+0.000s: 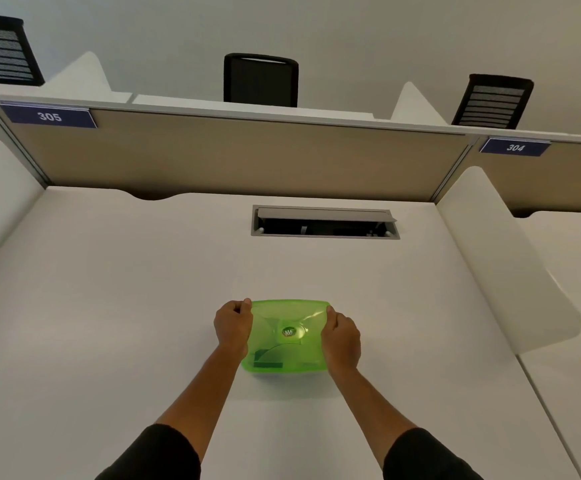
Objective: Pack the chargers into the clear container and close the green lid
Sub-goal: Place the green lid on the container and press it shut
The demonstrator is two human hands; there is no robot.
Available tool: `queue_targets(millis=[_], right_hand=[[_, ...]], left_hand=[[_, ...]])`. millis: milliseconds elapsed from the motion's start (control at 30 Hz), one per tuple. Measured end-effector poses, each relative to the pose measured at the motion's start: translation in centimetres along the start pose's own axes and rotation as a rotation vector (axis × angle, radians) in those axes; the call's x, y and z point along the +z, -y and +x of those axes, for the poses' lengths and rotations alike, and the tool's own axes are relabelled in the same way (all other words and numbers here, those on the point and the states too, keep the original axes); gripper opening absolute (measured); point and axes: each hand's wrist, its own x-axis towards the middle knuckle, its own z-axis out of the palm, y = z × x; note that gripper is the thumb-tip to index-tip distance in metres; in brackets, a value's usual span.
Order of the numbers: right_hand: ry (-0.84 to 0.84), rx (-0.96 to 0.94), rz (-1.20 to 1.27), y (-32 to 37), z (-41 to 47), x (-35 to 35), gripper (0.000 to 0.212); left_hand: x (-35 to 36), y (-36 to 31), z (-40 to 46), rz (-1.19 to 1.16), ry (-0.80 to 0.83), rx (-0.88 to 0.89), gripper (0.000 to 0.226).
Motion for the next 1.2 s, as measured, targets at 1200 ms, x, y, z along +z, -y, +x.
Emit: queue_targets(millis=[1200], right_hand=[[0.634,0.651,0.768,-3.0,-4.6,-8.6,0.041]], left_hand=[[-5.2,6.6,-8.7,-0.282,0.214,-0.062,0.041]])
